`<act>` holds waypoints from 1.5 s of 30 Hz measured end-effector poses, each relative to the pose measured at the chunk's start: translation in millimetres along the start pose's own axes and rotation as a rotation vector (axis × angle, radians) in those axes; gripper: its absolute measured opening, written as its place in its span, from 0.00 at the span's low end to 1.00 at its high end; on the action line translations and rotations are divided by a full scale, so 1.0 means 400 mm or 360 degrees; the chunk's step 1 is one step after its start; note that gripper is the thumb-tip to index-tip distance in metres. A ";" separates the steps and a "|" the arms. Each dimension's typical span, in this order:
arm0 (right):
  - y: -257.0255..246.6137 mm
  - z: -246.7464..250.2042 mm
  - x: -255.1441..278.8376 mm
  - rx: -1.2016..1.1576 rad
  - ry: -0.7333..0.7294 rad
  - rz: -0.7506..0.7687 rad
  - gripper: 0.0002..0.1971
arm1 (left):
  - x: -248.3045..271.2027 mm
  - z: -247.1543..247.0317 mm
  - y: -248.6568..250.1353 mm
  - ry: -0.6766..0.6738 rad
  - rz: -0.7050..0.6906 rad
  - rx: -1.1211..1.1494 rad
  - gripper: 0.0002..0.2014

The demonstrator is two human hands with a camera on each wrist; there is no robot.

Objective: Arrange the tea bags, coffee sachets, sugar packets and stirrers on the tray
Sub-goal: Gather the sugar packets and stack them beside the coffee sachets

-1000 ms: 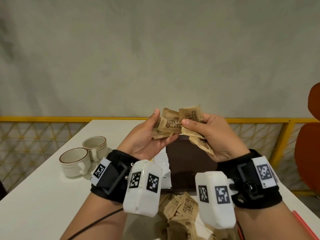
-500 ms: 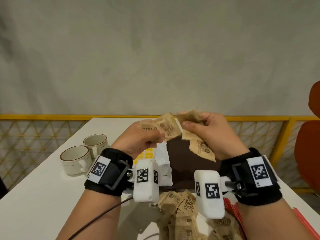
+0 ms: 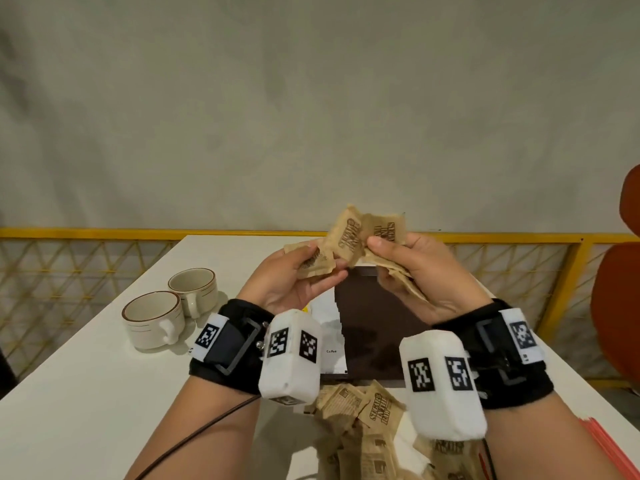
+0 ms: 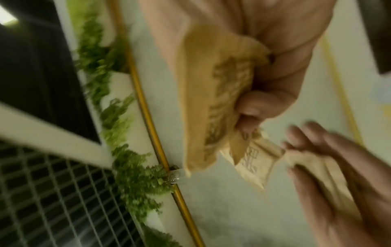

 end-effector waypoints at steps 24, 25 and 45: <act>-0.006 -0.030 0.011 0.0097 0.0006 0.0152 0.11 | -0.001 -0.010 -0.011 0.0056 0.0087 0.0147 0.28; -0.015 -0.023 0.009 0.0184 0.0008 0.0183 0.10 | 0.003 -0.020 -0.020 0.0001 0.0157 0.0055 0.35; -0.009 -0.017 -0.012 0.1385 -0.0083 0.0407 0.11 | 0.019 -0.095 -0.057 -0.0175 0.0025 -0.0345 0.24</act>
Point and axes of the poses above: each hand's wrist, its own x-axis away from the middle knuckle, its own z-axis out of the back of the hand, y = z × x, the point moved 10 cm from there along -x, towards the middle knuckle, and after that the axes turned 10 degrees about -x, right-handed, at the moved point
